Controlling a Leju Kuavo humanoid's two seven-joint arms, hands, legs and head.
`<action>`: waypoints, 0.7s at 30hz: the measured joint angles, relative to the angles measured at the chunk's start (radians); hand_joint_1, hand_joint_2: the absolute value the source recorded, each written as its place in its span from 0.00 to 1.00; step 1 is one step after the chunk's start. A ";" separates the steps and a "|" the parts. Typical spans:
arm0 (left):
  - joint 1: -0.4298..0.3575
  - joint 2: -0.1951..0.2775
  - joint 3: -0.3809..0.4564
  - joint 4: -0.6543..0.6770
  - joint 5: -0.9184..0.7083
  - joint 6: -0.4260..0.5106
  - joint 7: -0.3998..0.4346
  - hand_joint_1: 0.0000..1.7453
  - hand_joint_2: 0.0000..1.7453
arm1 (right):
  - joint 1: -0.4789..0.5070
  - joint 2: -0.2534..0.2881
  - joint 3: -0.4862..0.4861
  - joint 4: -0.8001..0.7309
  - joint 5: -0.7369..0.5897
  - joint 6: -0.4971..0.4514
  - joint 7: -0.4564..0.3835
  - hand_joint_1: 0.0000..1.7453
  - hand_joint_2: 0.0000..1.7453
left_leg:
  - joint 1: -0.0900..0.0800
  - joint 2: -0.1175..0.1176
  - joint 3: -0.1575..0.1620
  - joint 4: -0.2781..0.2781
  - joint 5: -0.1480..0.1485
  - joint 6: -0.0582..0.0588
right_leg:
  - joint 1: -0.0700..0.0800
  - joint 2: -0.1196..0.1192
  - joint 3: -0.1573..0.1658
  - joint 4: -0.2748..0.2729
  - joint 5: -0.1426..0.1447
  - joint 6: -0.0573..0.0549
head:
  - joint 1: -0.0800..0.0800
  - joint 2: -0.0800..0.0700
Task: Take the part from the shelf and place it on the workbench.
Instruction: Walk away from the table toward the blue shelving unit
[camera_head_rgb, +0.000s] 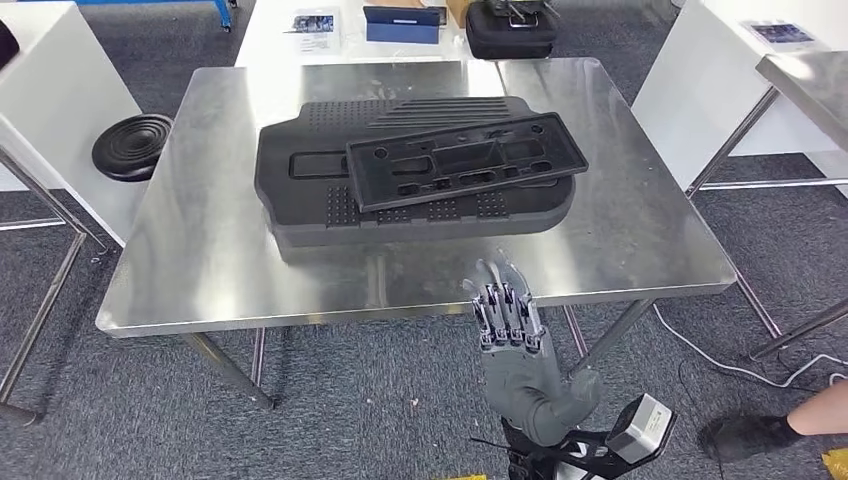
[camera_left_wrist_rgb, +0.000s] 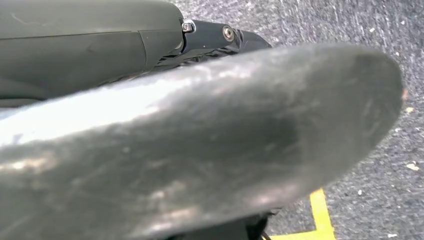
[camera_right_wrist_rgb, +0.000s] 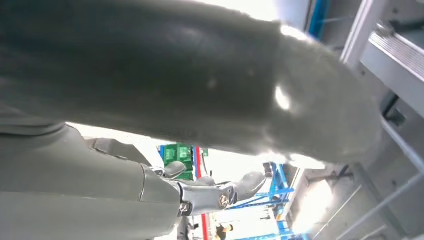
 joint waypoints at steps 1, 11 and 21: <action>0.000 0.000 0.000 0.000 0.000 0.000 0.000 0.00 0.00 | 0.001 0.000 0.000 0.000 -0.001 -0.001 0.000 0.00 0.00 | -0.002 0.003 -0.010 -0.001 0.006 0.016 | -0.002 0.001 -0.004 -0.001 0.005 0.008 | 0.002 0.000; -0.003 0.000 0.002 0.000 0.002 0.003 -0.005 0.00 0.00 | 0.001 -0.001 -0.001 0.002 -0.004 -0.012 0.000 0.00 0.00 | -0.024 0.014 -0.159 -0.003 0.133 0.065 | 0.015 0.008 0.028 0.186 -0.140 -0.002 | 0.008 0.000; 0.005 -0.001 0.014 0.001 0.001 0.007 -0.012 0.00 0.00 | 0.010 0.002 -0.008 0.001 -0.011 -0.031 0.000 0.00 0.00 | -0.017 0.012 -0.211 0.124 0.015 0.015 | 0.021 0.003 0.111 -0.048 -0.074 -0.067 | 0.006 0.000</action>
